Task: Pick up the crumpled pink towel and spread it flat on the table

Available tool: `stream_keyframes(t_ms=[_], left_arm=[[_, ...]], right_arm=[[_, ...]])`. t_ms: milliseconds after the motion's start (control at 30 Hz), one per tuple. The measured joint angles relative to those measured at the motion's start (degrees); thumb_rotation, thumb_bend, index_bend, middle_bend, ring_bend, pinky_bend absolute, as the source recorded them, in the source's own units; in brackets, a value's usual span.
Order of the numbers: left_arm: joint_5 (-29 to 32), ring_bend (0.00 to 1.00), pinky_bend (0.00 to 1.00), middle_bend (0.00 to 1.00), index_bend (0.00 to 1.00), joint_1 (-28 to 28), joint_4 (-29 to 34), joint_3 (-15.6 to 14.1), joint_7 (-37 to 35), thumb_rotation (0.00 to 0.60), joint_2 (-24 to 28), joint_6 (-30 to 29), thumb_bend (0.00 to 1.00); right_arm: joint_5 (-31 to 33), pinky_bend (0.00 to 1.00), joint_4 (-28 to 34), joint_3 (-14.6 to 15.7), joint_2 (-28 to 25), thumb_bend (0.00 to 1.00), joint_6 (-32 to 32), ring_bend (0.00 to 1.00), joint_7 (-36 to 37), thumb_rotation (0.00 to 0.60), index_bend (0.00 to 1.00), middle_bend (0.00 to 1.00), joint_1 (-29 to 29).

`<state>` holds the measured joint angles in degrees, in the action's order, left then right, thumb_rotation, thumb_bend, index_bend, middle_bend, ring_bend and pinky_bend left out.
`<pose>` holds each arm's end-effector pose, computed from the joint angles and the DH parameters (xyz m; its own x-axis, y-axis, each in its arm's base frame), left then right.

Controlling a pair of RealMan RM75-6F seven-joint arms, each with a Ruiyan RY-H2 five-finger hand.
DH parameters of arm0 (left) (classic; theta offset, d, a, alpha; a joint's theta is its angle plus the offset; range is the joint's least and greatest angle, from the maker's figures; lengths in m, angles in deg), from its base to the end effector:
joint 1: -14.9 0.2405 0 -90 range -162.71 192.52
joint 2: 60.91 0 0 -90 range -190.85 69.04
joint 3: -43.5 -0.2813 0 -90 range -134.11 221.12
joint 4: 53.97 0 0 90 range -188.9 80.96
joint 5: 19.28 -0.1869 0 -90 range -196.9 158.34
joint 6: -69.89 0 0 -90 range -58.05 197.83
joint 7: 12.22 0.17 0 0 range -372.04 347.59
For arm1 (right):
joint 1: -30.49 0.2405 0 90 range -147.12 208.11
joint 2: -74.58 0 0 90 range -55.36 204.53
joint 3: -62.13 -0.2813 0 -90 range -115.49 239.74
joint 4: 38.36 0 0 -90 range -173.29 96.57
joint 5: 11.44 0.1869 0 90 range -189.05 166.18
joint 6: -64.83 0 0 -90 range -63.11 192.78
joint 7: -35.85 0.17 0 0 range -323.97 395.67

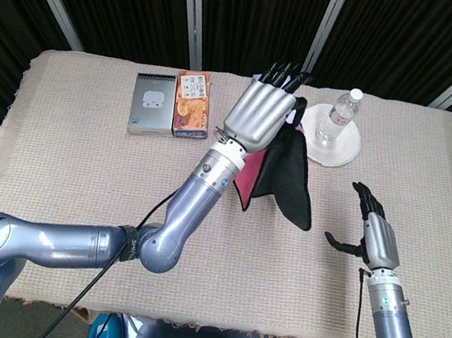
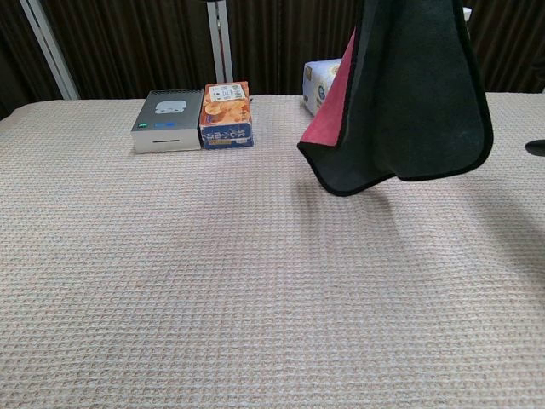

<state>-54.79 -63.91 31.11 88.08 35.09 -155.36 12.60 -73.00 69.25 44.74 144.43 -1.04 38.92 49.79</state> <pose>0.1629 0.4498 0.0758 0.2027 -0.0635 0.9772 0.8229 -0.5298 -0.2051 -0.2430 -0.3075 0.1343 -0.1424 -0.1351 0.9805 -0.9891 0.0560 -0.1359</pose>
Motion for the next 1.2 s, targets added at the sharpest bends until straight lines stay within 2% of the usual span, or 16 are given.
stream_keyframes(t_ms=[100,267,400,833,1200], left_arm=[[1.3,0.0,0.0,0.15,0.63,-1.0,-0.4,-0.7,0.6,0.6,0.3,-0.8,0.46],[3.4,0.0,0.0,0.15,0.63,-2.8,-1.5,-1.8,1.5,0.6,0.4,-2.1,0.47],[4.8,0.0,0.0,0.15,0.63,-4.0,-2.2,-2.7,1.8,0.6,0.7,-3.0,0.47],[8.6,0.0,0.0,0.15,0.63,-6.8,-3.4,-5.3,3.8,0.6,1.4,-4.4,0.48],[20.1,0.0,0.0,0.16,0.64,-12.9,-5.7,-5.5,15.8,0.6,2.4,-9.3,0.48]], right_arm=[[0.1,0.0,0.5,0.0,0.1,0.22,-0.1,0.0,-0.2,0.6,0.02,0.0,0.3],[1.0,0.0,1.7,-0.1,0.6,0.22,0.0,0.0,-0.6,0.6,0.18,0.0,0.9],[2.4,0.0,2.8,-0.4,1.2,0.22,0.1,0.0,-0.9,0.6,0.24,0.0,1.5],[9.9,0.0,5.6,-1.0,5.4,0.22,-0.7,0.0,-5.3,0.6,0.25,0.0,4.3],[12.0,0.0,4.8,-1.2,6.3,0.22,-1.4,0.0,-5.4,0.6,0.25,0.0,5.0]])
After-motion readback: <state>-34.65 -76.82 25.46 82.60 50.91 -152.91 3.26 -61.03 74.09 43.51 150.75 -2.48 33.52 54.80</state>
